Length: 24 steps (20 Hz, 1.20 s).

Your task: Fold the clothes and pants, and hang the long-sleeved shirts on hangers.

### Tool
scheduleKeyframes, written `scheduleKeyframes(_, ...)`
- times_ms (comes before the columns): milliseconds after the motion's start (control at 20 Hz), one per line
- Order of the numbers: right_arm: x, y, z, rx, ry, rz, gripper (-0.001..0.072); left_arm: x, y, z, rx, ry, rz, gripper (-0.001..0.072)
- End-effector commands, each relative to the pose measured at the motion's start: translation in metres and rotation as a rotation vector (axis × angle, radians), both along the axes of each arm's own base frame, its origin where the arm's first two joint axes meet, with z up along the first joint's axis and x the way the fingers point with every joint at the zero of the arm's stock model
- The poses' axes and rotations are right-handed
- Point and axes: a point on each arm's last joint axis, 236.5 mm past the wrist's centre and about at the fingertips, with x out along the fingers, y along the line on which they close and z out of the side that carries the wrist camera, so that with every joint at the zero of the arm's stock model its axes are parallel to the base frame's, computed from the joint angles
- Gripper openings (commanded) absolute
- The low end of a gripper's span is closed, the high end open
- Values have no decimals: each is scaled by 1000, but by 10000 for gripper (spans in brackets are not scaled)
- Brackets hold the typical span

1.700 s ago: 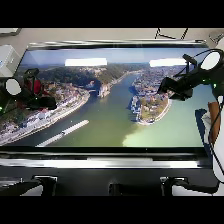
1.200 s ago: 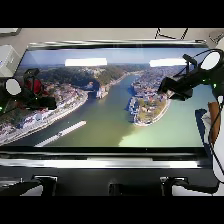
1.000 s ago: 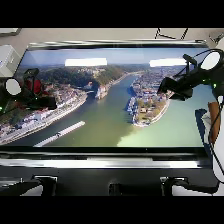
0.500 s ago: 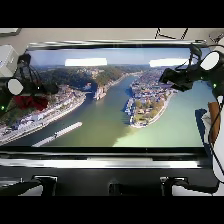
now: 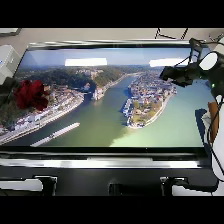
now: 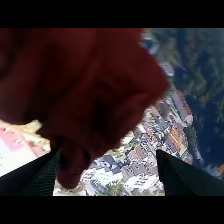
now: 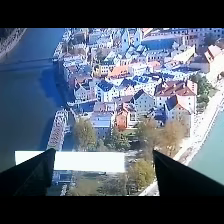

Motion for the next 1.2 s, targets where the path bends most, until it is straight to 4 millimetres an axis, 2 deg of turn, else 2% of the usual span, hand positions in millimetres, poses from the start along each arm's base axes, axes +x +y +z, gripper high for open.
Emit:
scheduleKeyframes(0,-15,3,-17,-4,93,34,696,-36,44,-36,-190,18,144,714)
scheduleKeyframes(100,-17,4,-22,-2,114,38,696,-36,52,-62,-175,3,195,714)
scheduleKeyframes(200,-19,6,-23,9,122,42,696,-21,47,-83,-192,-49,182,713)
scheduleKeyframes(350,-27,18,-23,59,153,61,697,10,23,-97,-226,-136,89,713)
scheduleKeyframes(500,-39,32,-22,114,203,87,697,32,11,-105,-198,-180,68,710)
scheduleKeyframes(550,-45,36,-22,128,222,98,697,37,7,-106,-183,-186,65,689)
scheduleKeyframes(600,-50,38,-20,137,236,108,697,40,3,-106,-177,-188,61,486)
scheduleKeyframes(650,-53,39,-19,137,242,112,696,41,-1,-106,-183,-187,55,186)
scheduleKeyframes(700,-53,38,-15,134,233,112,696,42,-9,-102,-207,-189,40,26)
scheduleKeyframes(750,-53,36,-9,126,215,109,688,43,-18,-92,-215,-202,11,24)
scheduleKeyframes(800,-52,33,-3,110,190,104,688,48,-26,-71,-173,-244,-52,23)
scheduleKeyframes(850,-50,28,6,85,159,99,687,53,-37,-37,-93,-309,-141,23)
scheduleKeyframes(900,-48,23,18,61,121,90,687,55,-51,3,-7,-379,-229,23)
scheduleKeyframes(950,-46,18,33,36,71,79,687,52,-74,53,80,-461,-327,23)
scheduleKeyframes(1050,-46,15,66,20,-31,67,686,28,-137,155,213,-634,-499,23)
scheduleKeyframes(1100,-49,15,82,18,-75,63,686,6,-173,205,253,-728,-560,23)
scheduleKeyframes(1150,-54,15,97,16,-113,62,686,-17,-208,243,278,-811,-617,23)
